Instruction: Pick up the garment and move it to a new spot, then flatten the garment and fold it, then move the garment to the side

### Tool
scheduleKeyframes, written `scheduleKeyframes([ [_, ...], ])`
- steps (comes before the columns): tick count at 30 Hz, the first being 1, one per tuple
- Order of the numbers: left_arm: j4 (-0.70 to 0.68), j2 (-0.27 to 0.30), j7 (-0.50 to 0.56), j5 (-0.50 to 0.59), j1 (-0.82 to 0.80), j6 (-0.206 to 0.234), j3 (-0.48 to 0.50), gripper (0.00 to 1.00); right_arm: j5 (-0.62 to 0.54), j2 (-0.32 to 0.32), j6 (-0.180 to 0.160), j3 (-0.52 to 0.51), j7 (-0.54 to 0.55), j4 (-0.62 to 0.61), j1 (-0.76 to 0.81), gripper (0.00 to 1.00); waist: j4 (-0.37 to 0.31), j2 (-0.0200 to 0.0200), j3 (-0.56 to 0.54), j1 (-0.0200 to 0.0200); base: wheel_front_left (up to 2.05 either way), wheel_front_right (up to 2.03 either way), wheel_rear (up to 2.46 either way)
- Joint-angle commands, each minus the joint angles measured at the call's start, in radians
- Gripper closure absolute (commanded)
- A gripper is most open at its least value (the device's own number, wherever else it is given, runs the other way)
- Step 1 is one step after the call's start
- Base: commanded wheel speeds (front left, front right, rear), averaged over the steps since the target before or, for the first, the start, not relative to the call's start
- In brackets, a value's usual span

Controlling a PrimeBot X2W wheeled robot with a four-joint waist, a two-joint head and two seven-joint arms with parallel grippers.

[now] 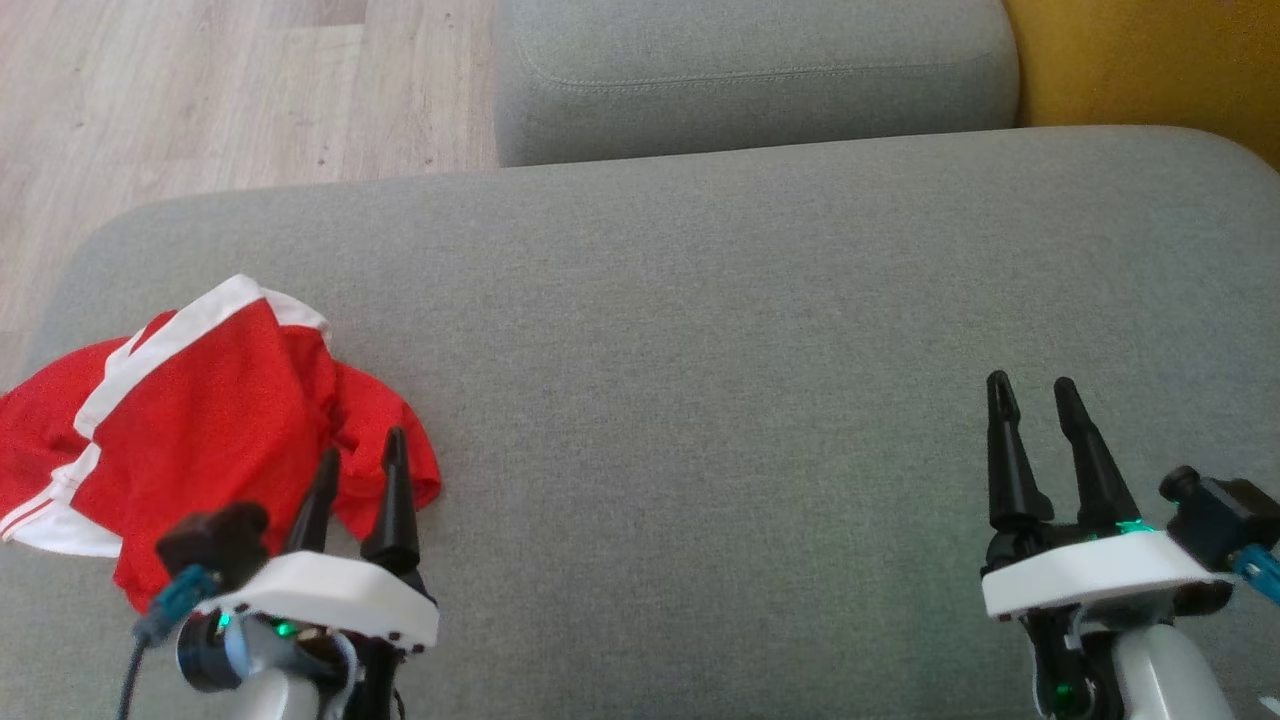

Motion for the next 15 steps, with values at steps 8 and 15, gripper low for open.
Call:
scheduleKeyframes([
  [8,-0.060,0.062,-0.034,0.108,-0.058,0.085,-0.077,0.00,-0.141,-0.008,-0.001,0.039,-0.036,-0.060,-0.015,0.00,0.002,0.0000,-0.007,0.0000,0.00,0.00,0.00],
  [15,-0.059,0.087,-0.055,0.168,-0.064,0.116,-0.137,0.00,-0.227,-0.008,-0.001,0.055,-0.057,-0.061,-0.007,0.00,0.002,0.0000,-0.010,0.0000,0.00,0.00,0.00],
])
